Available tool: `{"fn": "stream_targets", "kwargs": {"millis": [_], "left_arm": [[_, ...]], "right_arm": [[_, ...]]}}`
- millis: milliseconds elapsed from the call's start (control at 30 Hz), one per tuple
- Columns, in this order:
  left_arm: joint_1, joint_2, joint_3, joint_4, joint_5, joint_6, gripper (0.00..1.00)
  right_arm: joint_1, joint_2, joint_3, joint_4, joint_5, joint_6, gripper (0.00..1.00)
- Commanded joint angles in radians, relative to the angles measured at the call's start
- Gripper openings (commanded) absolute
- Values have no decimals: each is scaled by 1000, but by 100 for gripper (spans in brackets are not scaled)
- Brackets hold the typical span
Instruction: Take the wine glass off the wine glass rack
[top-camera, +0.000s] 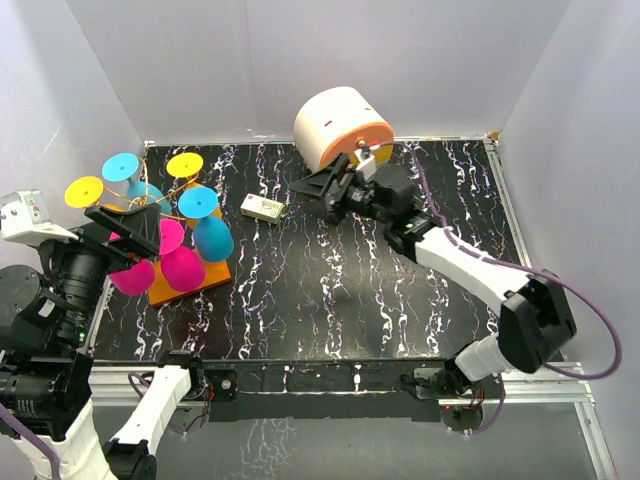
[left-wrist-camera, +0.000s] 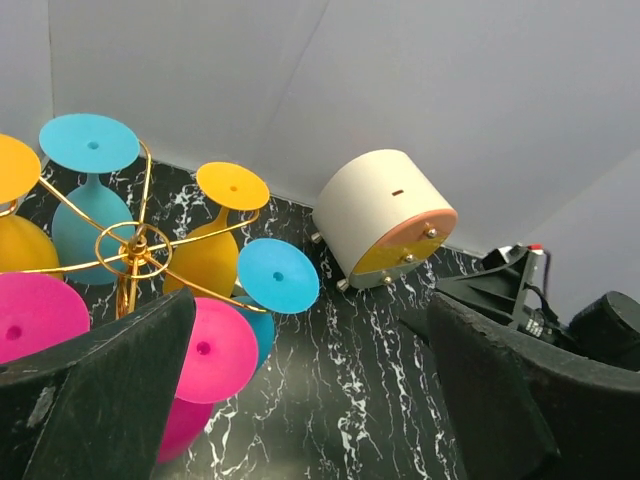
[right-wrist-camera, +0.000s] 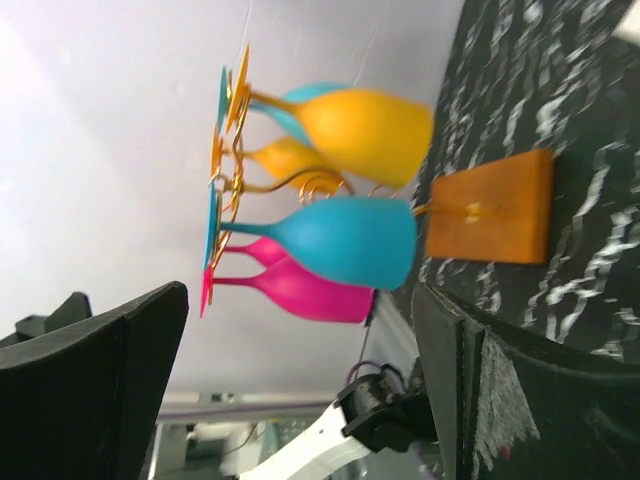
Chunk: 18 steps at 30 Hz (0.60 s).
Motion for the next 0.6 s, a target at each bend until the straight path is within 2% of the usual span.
{"fn": "stream_targets", "kwargs": {"millis": [0,133,433,567], "left_arm": [[5,25,25,-44,18,-5,99],[6,48,57,-63,17,-10,99],[6,43,33,-85,12,-29,99],[6,39,16,-75,23,-47,99]], "right_arm": [[115,64,122,245,-17,154,92],[201,159,199,261,57,169,88],[268,313,331,194,125,124,63],[285,356,376,183,142,108,58]]}}
